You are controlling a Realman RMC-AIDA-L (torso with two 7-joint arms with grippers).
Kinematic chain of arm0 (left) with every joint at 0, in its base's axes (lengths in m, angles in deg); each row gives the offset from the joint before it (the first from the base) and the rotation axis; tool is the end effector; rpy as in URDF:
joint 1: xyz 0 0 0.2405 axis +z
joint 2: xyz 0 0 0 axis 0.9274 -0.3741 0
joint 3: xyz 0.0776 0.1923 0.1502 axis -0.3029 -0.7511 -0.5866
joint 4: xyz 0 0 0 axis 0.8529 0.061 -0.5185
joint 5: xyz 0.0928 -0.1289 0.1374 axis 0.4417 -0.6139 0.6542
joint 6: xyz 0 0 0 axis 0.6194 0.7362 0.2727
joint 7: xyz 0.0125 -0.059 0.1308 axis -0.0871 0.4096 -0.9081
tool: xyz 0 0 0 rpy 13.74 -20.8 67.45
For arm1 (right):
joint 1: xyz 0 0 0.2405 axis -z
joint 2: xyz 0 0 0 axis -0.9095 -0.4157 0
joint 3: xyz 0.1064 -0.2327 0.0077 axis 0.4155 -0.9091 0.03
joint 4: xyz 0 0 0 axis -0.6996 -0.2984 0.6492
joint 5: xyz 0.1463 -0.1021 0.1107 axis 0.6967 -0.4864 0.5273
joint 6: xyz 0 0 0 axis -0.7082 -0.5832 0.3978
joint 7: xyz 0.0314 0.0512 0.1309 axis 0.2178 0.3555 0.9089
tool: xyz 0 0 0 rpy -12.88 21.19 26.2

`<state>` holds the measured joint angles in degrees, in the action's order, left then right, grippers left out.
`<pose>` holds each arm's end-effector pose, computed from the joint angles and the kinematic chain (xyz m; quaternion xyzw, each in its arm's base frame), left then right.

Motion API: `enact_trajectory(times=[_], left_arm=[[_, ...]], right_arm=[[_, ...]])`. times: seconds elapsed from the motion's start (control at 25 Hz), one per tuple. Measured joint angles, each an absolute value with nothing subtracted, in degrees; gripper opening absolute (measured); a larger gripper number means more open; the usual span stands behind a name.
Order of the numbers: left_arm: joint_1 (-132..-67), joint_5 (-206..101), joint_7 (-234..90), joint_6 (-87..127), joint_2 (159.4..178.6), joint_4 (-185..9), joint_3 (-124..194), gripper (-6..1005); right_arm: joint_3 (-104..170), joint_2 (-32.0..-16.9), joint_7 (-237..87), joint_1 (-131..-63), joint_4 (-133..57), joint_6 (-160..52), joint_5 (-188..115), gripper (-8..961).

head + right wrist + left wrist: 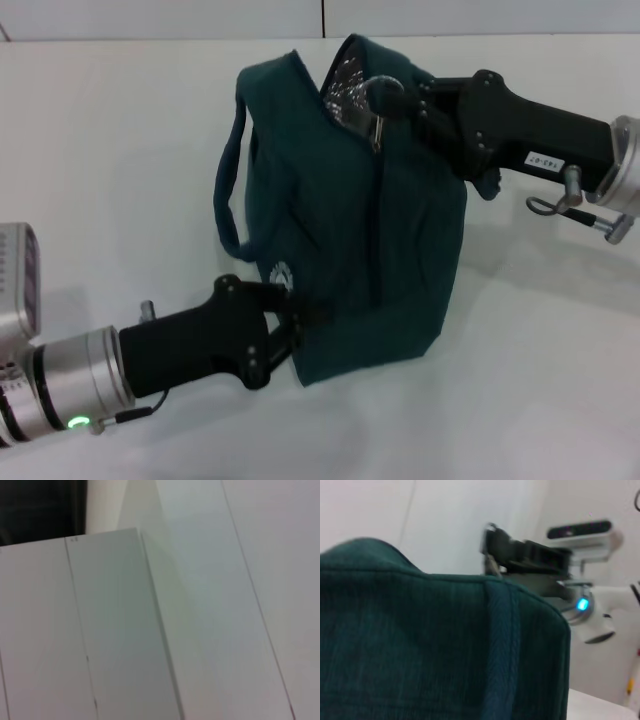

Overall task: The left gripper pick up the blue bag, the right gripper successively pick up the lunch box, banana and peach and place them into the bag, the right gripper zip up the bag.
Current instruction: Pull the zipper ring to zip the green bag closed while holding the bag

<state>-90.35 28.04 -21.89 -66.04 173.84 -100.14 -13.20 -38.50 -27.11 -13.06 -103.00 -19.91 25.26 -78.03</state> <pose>-0.2767 0.2417 -0.0624 -0.9011 -0.1861 -0.3761 0.1095 0.1691 0.3497 -0.0216 -0.8783 0.1168 0.4558 0.0851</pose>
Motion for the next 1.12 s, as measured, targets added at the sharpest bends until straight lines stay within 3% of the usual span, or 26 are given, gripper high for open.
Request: enact_trajectory(times=[1.12], left_arm=[[-88.23,29.06,-22.14,-70.89,173.22,-100.47,-17.36,69]], right_arm=[[-38.5,-27.18,-12.66,-103.65,-18.52,24.03,-77.85,30]])
